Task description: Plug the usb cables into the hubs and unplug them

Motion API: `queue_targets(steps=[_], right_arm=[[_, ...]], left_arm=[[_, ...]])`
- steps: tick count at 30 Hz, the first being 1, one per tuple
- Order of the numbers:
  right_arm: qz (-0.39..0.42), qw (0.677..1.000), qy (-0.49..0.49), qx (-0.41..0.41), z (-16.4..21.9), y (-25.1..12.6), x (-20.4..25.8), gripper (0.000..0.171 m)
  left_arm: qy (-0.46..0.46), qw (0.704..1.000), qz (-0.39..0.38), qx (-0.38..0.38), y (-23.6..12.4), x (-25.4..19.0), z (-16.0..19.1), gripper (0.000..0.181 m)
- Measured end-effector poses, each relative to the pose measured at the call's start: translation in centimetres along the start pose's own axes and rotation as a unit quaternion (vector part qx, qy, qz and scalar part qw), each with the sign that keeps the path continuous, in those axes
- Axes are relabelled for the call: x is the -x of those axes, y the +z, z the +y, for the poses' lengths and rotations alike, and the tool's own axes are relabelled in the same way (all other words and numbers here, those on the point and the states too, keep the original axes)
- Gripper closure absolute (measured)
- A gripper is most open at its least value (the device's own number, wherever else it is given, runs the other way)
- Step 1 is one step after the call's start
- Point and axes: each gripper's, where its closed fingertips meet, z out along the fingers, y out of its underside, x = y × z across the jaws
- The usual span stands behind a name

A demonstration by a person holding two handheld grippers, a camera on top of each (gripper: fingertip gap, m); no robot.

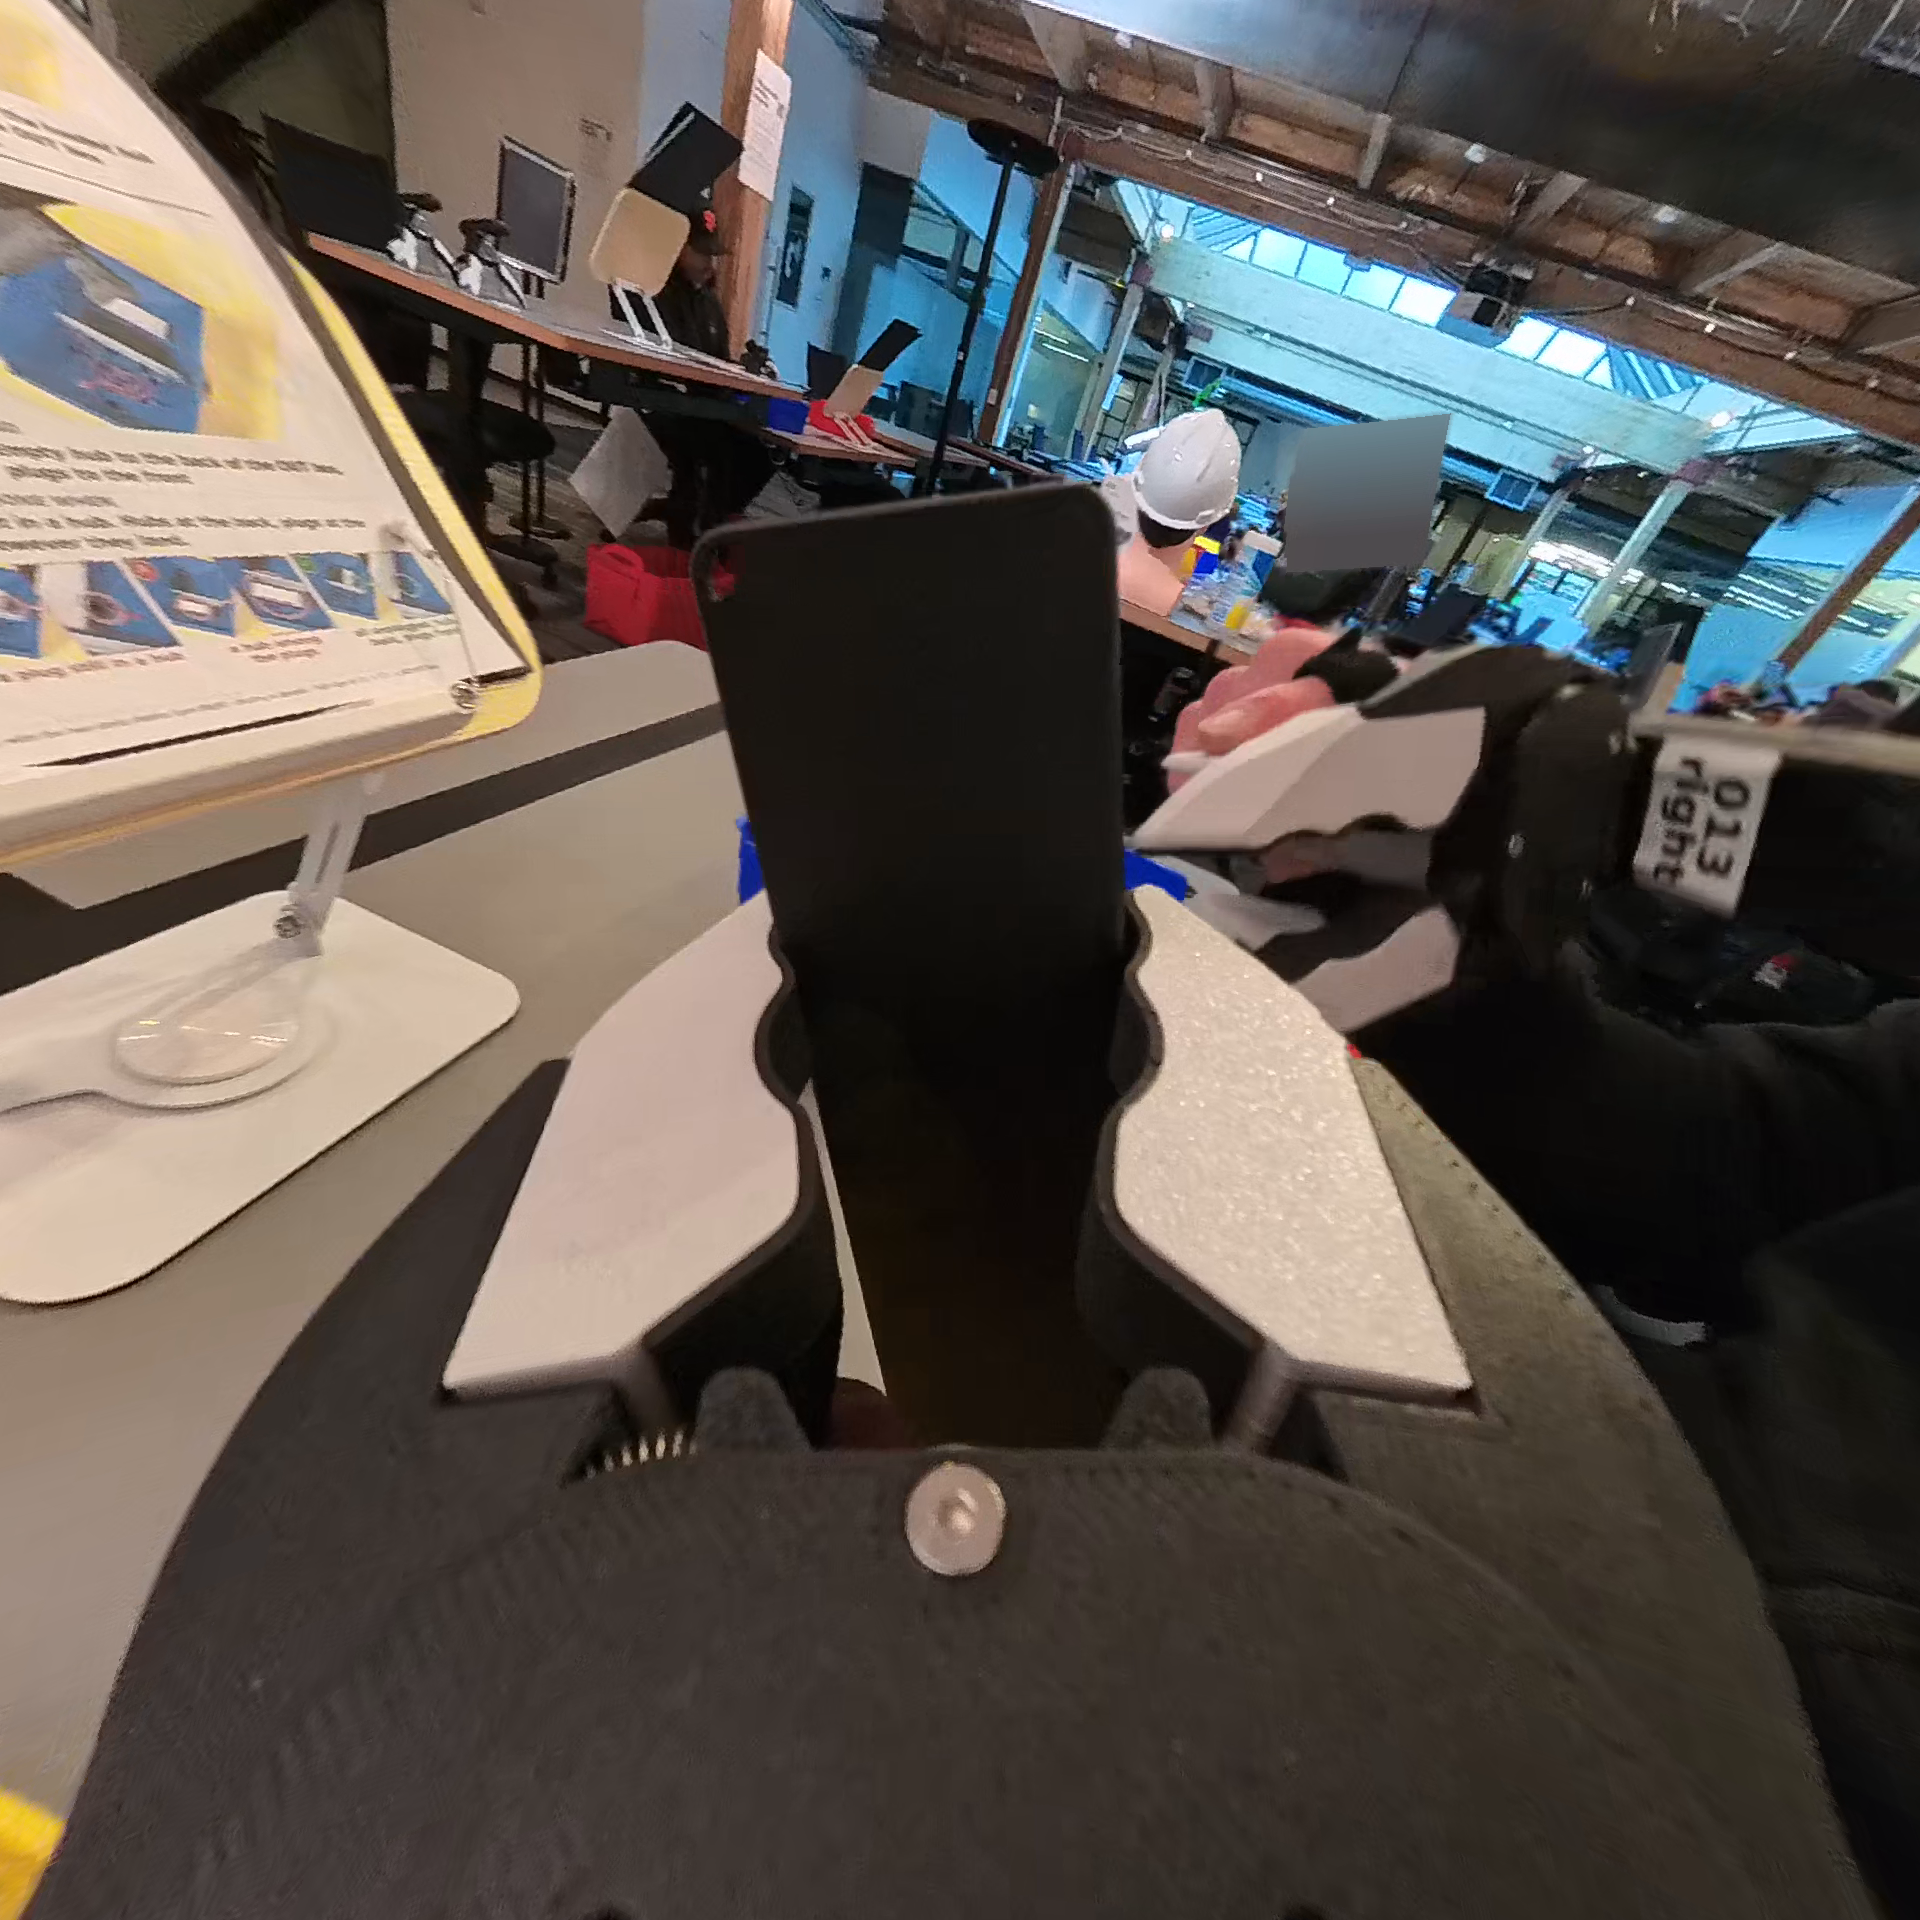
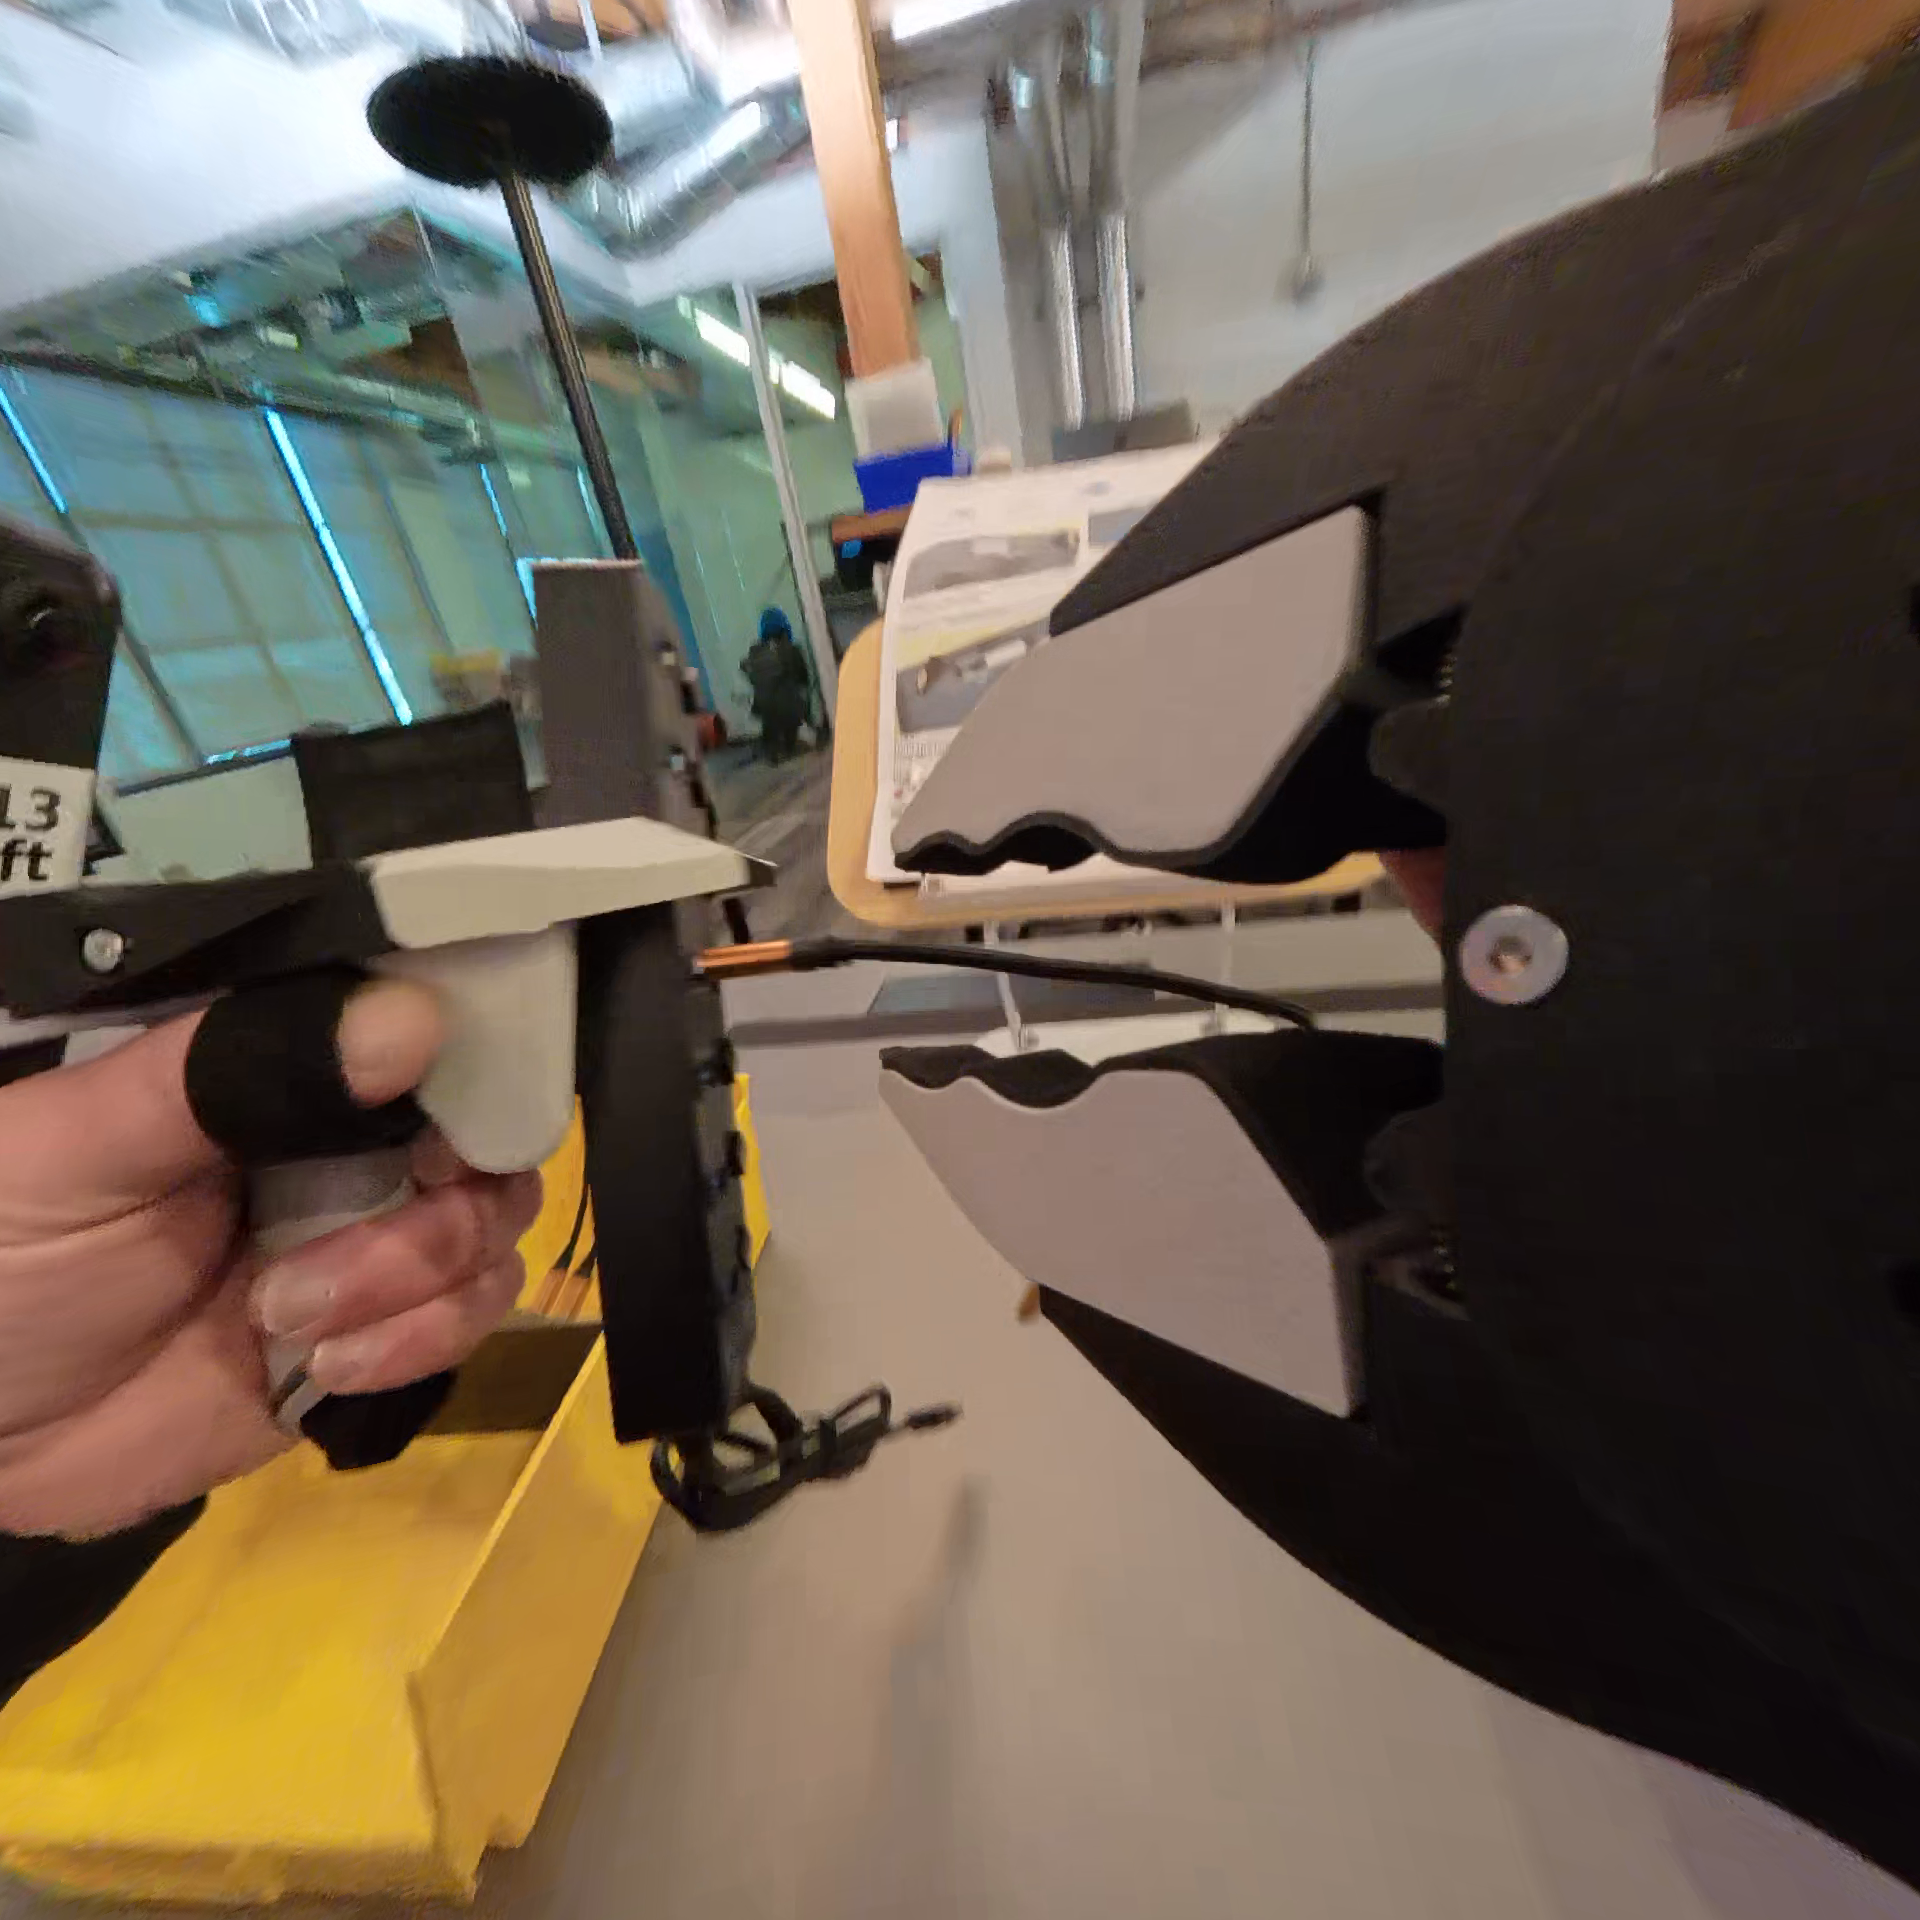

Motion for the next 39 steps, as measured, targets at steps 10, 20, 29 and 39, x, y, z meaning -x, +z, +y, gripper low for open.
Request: queue_targets(steps=[10,20,29,39], right_arm=[[0.093,0.994,-0.056,0.033,-0.6,2.4,0.5,0.160],[0.096,0.993,-0.059,0.029,0.2,2.2,0.6,0.164],[0.099,0.993,-0.055,0.031,0.7,1.9,0.2,0.164],[0.075,0.995,-0.065,0.020,0.5,1.7,0.8,0.165]], left_arm=[[-0.048,0.998,0.038,-0.005,1.5,-1.6,0.9,0.125],[-0.049,0.997,0.063,0.009,1.5,-2.0,1.0,0.119],[0.006,0.998,0.047,0.050,2.0,-2.1,2.7,0.127],[0.016,0.997,0.047,0.061,2.2,-2.5,3.0,0.127]])
